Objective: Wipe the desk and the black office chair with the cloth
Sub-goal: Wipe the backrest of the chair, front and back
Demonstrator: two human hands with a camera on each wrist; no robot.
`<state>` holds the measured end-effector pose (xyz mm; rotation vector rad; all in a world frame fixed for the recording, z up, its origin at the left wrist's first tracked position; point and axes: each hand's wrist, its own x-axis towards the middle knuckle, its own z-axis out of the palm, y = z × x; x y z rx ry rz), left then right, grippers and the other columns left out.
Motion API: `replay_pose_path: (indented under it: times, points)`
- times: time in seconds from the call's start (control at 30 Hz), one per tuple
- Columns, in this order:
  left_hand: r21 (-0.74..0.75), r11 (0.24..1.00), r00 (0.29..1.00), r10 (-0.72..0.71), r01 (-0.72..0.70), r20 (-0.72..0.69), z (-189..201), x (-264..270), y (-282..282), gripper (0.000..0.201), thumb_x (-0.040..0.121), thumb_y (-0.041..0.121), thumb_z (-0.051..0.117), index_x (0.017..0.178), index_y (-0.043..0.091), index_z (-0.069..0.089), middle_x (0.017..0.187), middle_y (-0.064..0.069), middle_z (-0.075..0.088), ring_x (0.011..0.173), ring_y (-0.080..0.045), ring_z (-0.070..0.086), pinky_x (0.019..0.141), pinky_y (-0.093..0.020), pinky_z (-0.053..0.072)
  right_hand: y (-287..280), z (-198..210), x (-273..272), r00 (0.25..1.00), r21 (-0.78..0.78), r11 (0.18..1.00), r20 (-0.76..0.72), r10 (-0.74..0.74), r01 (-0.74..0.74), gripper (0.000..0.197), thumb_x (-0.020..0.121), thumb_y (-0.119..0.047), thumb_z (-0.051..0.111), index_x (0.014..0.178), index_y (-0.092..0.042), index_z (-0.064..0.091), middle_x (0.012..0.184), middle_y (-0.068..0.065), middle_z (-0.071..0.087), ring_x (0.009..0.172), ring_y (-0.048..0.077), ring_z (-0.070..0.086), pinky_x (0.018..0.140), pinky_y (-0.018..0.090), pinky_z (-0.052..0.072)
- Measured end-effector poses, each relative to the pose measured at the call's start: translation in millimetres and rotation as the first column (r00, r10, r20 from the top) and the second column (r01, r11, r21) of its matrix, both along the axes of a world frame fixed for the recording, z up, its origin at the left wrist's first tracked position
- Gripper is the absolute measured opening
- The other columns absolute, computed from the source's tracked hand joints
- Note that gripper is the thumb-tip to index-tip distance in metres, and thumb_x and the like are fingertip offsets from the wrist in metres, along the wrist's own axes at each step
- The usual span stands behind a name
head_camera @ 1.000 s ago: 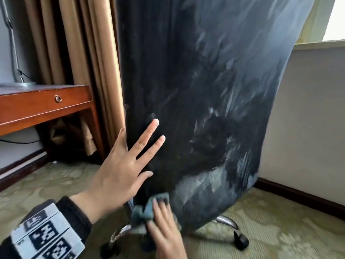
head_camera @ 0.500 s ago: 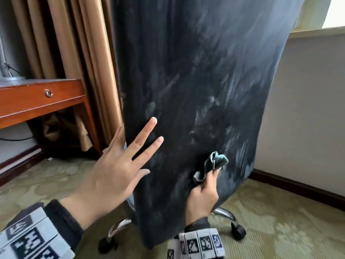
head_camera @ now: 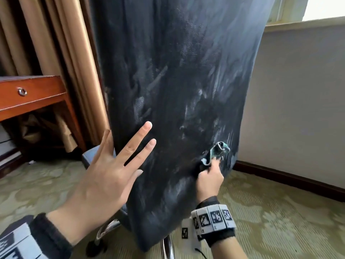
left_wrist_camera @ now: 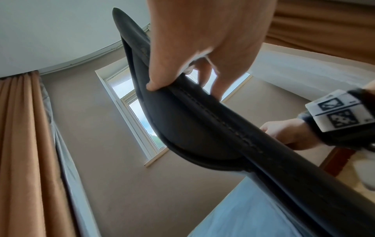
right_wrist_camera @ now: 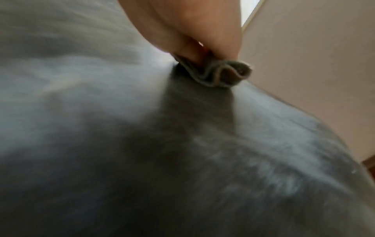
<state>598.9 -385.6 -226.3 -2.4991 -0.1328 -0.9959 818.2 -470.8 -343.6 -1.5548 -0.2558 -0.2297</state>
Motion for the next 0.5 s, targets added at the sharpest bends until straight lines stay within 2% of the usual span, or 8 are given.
replay_pose_path:
  times: [0.1, 0.2, 0.23, 0.3, 0.33, 0.4, 0.43, 0.5]
  points:
    - [-0.007, 1.0, 1.0, -0.01, 0.01, 0.013, -3, 6, -1, 0.055, 0.089, 0.022, 0.044, 0.143, 0.014, 0.037, 0.158, -0.004, 0.02, 0.124, -0.058, 0.034, 0.099, -0.066, 0.037, 5, -17, -83, 0.955, 0.012, 0.998, 0.292, 0.053, -0.059, 0.062, 0.083, 0.014, 0.049, 0.138, -0.015, 0.048, 0.143, 0.004, 0.045, 0.128, 0.007, 0.044, 0.103, 0.007, 0.03]
    - [-0.011, 1.0, 1.0, -0.014, 0.014, 0.025, -2, 5, -2, 0.056, 0.087, 0.02, 0.046, 0.142, 0.014, 0.037, 0.158, -0.004, 0.02, 0.115, -0.058, 0.038, 0.093, -0.065, 0.041, 1, -41, -114, 0.88, -0.049, 0.991, 0.455, 0.134, -0.125, 0.082, 0.072, 0.019, 0.06, 0.14, -0.025, 0.042, 0.152, -0.002, 0.03, 0.138, 0.012, 0.032, 0.108, 0.016, 0.031]
    - [-0.016, 1.0, 0.999, -0.018, 0.018, 0.031, -1, 4, -2, 0.056, 0.087, 0.02, 0.046, 0.142, 0.014, 0.037, 0.158, -0.003, 0.02, 0.114, -0.057, 0.038, 0.093, -0.066, 0.042, -2, -39, -98, 0.877, -0.056, 0.989, 0.457, 0.15, -0.139, 0.081, 0.073, 0.019, 0.06, 0.139, -0.023, 0.044, 0.152, 0.0, 0.031, 0.139, 0.012, 0.03, 0.109, 0.017, 0.029]
    - [-0.017, 1.0, 0.999, -0.015, 0.016, 0.039, -2, 3, -3, 0.056, 0.087, 0.019, 0.046, 0.142, 0.014, 0.037, 0.158, -0.003, 0.02, 0.114, -0.055, 0.039, 0.096, -0.066, 0.039, -6, -25, -54, 0.913, -0.05, 0.99, 0.384, 0.142, -0.133, 0.07, 0.078, 0.015, 0.054, 0.139, -0.018, 0.045, 0.15, 0.007, 0.034, 0.139, 0.009, 0.028, 0.107, 0.007, 0.023]
    - [-0.014, 1.0, 0.999, -0.011, 0.011, 0.042, -2, 3, -4, 0.056, 0.087, 0.019, 0.046, 0.142, 0.014, 0.038, 0.158, -0.003, 0.02, 0.115, -0.054, 0.039, 0.1, -0.067, 0.035, -8, -12, -29, 0.942, -0.053, 0.991, 0.306, 0.135, -0.124, 0.068, 0.079, 0.016, 0.049, 0.138, -0.017, 0.046, 0.148, 0.01, 0.037, 0.137, 0.01, 0.032, 0.104, 0.002, 0.022]
    - [-0.014, 1.0, 0.999, -0.003, 0.004, 0.049, -3, 5, -4, 0.055, 0.088, 0.02, 0.045, 0.142, 0.013, 0.041, 0.158, -0.003, 0.02, 0.117, -0.05, 0.037, 0.108, -0.063, 0.027, -8, 8, 7, 0.99, -0.077, 0.992, 0.093, 0.106, -0.099, 0.067, 0.079, 0.015, 0.042, 0.138, -0.016, 0.047, 0.142, 0.014, 0.045, 0.13, 0.023, 0.044, 0.099, 0.007, 0.028]
    - [-0.016, 1.0, 0.998, -0.003, 0.004, 0.055, -3, 6, -5, 0.054, 0.088, 0.02, 0.044, 0.141, 0.012, 0.043, 0.158, -0.003, 0.019, 0.118, -0.05, 0.036, 0.11, -0.059, 0.025, -7, 13, 8, 0.997, -0.082, 0.995, 0.043, 0.062, -0.058, 0.065, 0.079, 0.011, 0.039, 0.137, -0.015, 0.048, 0.139, 0.015, 0.049, 0.125, 0.027, 0.048, 0.096, 0.011, 0.03]
    - [-0.023, 1.0, 0.998, -0.012, 0.013, 0.06, -5, 9, -8, 0.053, 0.088, 0.021, 0.042, 0.141, 0.012, 0.044, 0.158, -0.003, 0.019, 0.124, -0.051, 0.031, 0.107, -0.058, 0.03, -5, 19, -28, 0.99, -0.028, 0.999, 0.138, 0.031, -0.027, 0.064, 0.075, 0.003, 0.036, 0.134, -0.014, 0.052, 0.136, 0.012, 0.053, 0.123, 0.023, 0.052, 0.093, 0.004, 0.031]
